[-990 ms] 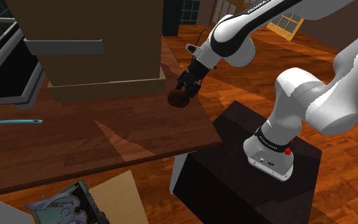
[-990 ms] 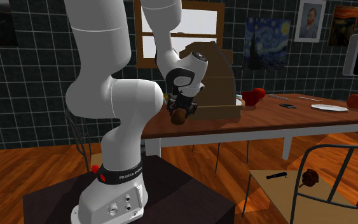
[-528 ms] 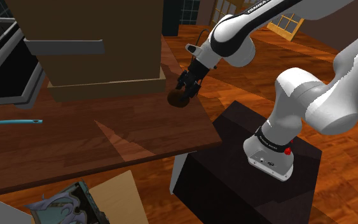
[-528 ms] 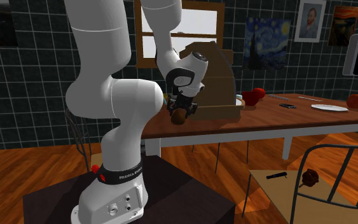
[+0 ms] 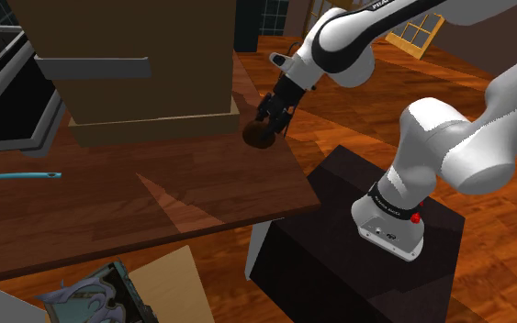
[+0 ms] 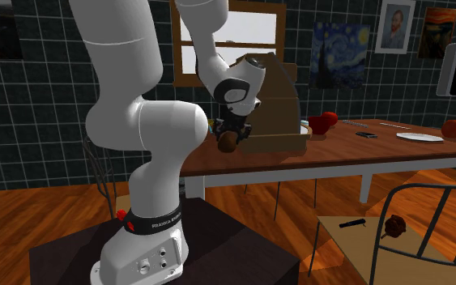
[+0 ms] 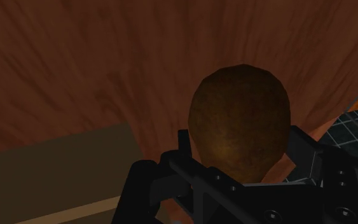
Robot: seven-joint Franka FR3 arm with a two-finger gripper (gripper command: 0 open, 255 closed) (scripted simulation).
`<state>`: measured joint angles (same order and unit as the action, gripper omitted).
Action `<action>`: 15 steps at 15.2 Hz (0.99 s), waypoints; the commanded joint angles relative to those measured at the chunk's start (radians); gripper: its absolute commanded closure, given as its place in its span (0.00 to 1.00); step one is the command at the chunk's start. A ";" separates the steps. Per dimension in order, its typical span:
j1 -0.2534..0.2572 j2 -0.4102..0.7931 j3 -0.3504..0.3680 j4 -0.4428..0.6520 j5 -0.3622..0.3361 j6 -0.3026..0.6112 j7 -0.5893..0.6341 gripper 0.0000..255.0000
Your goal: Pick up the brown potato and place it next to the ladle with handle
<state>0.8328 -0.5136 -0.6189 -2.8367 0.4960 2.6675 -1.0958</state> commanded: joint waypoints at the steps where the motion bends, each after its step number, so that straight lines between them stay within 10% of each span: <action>1: -0.030 -0.021 0.029 0.005 -0.027 -0.027 0.033 1.00; 15: -0.157 -0.144 0.157 0.090 -0.147 -0.233 0.205 1.00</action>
<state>0.6824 -0.6486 -0.4695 -2.7527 0.3555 2.4493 -0.9021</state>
